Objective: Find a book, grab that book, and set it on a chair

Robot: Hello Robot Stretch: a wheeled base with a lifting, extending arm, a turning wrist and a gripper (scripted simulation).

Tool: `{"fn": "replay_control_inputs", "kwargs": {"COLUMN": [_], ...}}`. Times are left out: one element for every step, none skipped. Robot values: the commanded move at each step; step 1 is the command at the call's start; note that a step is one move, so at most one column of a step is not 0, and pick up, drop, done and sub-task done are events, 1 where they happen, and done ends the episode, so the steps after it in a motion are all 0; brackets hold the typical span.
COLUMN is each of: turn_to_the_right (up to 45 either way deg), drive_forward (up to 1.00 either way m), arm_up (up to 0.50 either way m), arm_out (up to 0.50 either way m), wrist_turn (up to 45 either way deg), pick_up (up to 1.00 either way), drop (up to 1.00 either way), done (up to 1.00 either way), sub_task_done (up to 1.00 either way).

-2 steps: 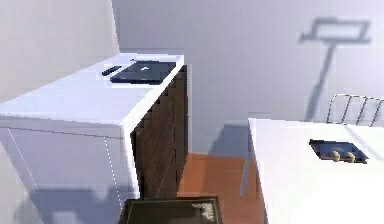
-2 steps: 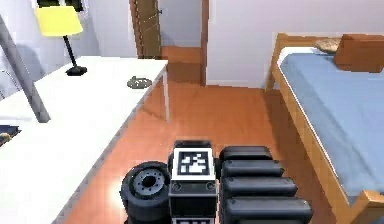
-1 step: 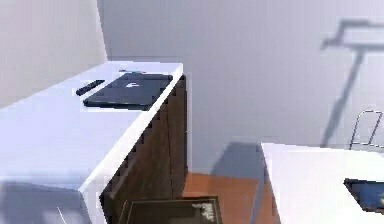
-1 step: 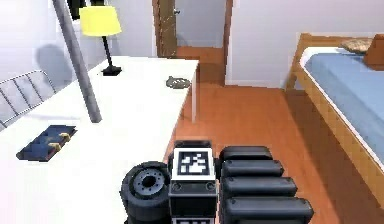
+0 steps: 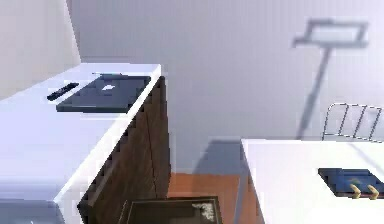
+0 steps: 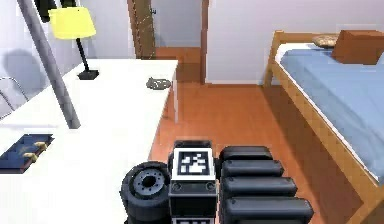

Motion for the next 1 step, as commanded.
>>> {"fn": "replay_control_inputs", "kwargs": {"turn_to_the_right": [3.0], "drive_forward": [0.0], "arm_up": [0.0], "arm_out": [0.0], "wrist_turn": [0.0], "pick_up": [0.0], "drop": [0.0], "done": [0.0], "sub_task_done": [0.0]}}
